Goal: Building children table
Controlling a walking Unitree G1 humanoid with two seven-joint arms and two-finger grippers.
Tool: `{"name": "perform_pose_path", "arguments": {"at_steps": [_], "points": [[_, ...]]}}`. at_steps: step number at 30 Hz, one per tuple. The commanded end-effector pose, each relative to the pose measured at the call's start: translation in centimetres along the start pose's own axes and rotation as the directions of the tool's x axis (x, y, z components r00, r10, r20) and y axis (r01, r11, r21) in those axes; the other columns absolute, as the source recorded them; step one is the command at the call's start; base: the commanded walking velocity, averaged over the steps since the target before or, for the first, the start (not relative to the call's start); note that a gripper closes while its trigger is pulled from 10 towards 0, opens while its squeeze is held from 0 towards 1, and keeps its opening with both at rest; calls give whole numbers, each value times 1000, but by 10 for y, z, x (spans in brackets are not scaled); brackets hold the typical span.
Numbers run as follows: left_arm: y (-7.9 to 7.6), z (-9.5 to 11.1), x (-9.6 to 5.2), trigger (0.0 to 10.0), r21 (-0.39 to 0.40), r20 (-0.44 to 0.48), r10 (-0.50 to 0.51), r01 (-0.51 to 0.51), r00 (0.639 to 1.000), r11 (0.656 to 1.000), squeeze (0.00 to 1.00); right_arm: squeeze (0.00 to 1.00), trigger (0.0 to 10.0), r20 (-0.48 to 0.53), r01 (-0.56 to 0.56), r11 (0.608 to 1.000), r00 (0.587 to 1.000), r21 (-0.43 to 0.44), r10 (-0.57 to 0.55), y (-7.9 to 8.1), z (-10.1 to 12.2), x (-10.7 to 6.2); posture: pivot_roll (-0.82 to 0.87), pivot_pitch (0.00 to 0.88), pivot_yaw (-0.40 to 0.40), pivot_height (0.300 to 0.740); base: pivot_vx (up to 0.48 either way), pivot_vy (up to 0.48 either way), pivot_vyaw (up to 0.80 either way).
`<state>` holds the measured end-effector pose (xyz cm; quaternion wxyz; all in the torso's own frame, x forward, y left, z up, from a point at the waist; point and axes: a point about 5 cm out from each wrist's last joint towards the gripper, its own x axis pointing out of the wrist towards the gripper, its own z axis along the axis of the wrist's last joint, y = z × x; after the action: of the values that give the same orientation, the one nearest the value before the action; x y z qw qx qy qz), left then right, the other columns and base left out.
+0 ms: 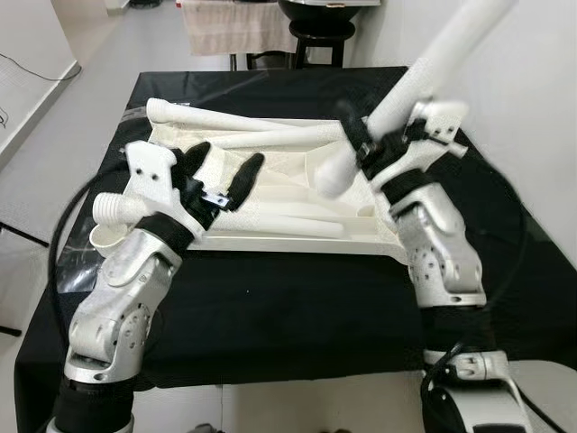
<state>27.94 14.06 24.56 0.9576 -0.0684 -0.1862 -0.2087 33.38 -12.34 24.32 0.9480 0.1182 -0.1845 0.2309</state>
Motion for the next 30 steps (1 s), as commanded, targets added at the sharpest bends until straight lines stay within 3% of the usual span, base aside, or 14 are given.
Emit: {"name": "perform_pose_path", "arguments": {"at_steps": [1, 8, 15, 25, 30], "points": [[-1, -4, -1, 10000, 18, -4, -8, 8, 1000, 1000, 0, 0, 10000, 6, -55, 998, 999, 27, 54, 15, -1, 2, -40, 116, -38, 740, 0, 0, 0], [-1, -7, 7, 10000, -36, 8, 31, -31, 999, 999, 0, 0, 10000, -11, -114, 992, 993, 61, 115, 28, -4, 4, -46, 117, -34, 740, 0, 0, 0], [-5, -20, 0, 10000, -45, -37, 30, -32, 999, 998, 0, 0, 10000, -22, -135, 987, 990, 82, 137, 37, -5, 3, -50, 121, -27, 740, 0, -303, 0], [-4, -20, 3, 10000, -47, -30, 26, -27, 999, 999, 0, 0, 10000, -27, -135, 987, 990, 82, 138, 37, -5, 3, -48, 117, -21, 740, 0, -453, 0], [-5, -23, 5, 10000, -36, -37, 43, -45, 998, 998, 0, 0, 10000, -25, -126, 989, 991, 74, 129, 34, -3, 3, -47, 117, -18, 740, 0, 0, 0]]}}
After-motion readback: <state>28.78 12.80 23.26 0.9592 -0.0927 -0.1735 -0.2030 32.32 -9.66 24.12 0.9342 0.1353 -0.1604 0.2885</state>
